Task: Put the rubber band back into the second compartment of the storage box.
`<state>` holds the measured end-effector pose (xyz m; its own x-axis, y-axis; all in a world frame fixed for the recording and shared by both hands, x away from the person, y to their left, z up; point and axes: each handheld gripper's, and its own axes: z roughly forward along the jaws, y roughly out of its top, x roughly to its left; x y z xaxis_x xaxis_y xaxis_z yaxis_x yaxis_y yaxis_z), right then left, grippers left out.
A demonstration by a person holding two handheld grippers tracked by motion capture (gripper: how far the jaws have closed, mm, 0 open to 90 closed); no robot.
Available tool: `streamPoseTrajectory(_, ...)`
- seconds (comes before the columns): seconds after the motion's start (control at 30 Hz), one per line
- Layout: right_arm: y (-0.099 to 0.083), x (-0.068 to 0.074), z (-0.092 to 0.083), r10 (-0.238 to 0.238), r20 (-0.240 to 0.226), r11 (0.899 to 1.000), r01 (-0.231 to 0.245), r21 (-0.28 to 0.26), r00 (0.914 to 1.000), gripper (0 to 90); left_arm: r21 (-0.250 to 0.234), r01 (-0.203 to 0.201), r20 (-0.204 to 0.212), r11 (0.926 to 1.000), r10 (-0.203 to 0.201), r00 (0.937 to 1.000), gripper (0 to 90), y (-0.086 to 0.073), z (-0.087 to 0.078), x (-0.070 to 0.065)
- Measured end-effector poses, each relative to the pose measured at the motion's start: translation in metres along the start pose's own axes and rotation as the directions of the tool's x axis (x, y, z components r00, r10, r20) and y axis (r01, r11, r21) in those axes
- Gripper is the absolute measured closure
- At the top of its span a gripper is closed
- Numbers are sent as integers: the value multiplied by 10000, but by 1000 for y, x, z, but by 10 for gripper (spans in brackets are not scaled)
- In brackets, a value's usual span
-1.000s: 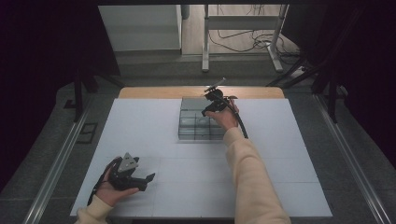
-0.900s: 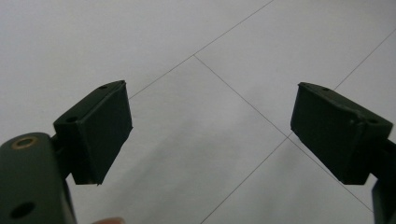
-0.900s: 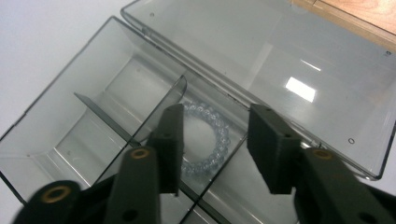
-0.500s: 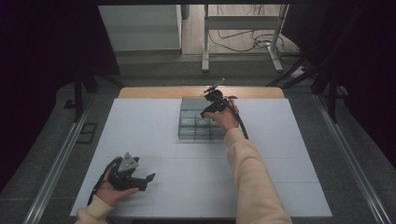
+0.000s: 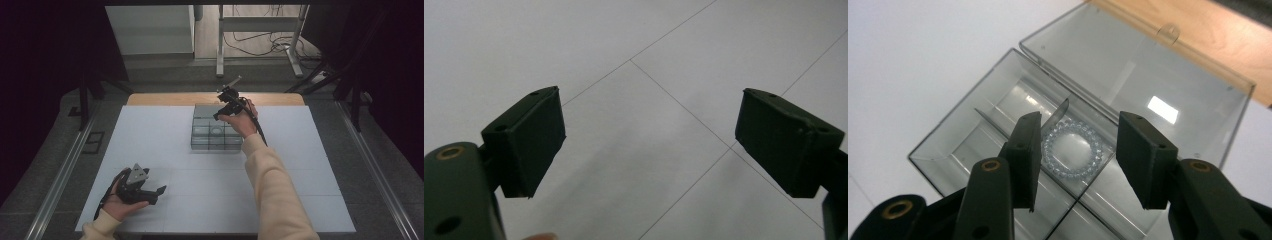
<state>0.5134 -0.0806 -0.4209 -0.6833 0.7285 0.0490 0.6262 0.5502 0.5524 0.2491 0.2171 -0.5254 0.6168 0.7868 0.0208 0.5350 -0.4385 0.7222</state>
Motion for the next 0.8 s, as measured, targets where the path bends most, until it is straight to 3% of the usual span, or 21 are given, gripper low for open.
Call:
streamPoseTrajectory(0.17, 0, 2, -12, -59, 45, 9998, 60, -163, 10000, 529, -21, 8, 16, 10000, -8, 10000, 131, 0, 0, -1)
streamPoseTrajectory(0.53, -7, 1, -10, 31, -79, 10000, -31, -6, 10000, 531, -28, 136, 47, 9999, -136, 9999, 131, 1, 2, 1)
streamPoseTrajectory(0.8, -34, -1, -23, 41, -137, 10000, -41, 6, 9999, 543, -124, 181, -36, 9998, -182, 9998, 131, -1, -3, -1)
